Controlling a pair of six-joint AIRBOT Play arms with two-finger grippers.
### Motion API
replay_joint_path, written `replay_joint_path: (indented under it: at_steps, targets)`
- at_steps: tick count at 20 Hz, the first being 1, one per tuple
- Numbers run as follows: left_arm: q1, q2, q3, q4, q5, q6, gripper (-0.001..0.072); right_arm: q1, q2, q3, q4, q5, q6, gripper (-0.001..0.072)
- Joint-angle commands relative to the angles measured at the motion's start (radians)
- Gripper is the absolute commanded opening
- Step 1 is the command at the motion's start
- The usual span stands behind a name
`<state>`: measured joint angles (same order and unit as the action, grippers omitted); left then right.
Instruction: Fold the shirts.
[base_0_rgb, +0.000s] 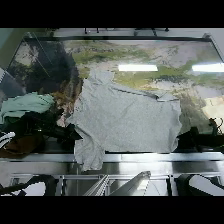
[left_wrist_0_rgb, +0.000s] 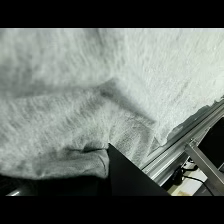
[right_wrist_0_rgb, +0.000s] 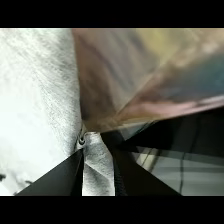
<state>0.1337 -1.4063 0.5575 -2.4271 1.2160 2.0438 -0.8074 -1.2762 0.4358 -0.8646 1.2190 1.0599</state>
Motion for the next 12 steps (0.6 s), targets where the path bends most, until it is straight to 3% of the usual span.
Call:
replay_joint_path:
  at_steps: [1,3,5,10,11,12]
  targets:
    - [0.000,0.001,0.001,0.000,0.009,0.001,0.0013,0.033,-0.082,-0.004,0.006,-0.014,-0.043,0.0247]
    - [0.000,0.001,0.001,0.000,0.009,0.001,0.0013,0.071,-0.113,-0.004,0.006,-0.014,-0.044,0.0250]
    - [0.000,0.001,0.001,0.000,0.009,0.001,0.0013,0.107,-0.127,-0.003,0.006,-0.015,-0.044,0.0390]
    - [0.000,0.001,0.001,0.000,0.009,0.001,0.0013,0.124,-0.127,-0.003,0.023,-0.014,-0.055,0.0384]
    - [0.000,0.001,0.001,0.000,0.008,0.001,0.0013,0.124,-0.127,-0.003,0.031,-0.013,-0.063,0.0425]
    - [0.000,0.001,0.001,0.000,0.009,0.001,0.0013,0.124,-0.127,-0.003,0.034,-0.013,-0.063,0.0526]
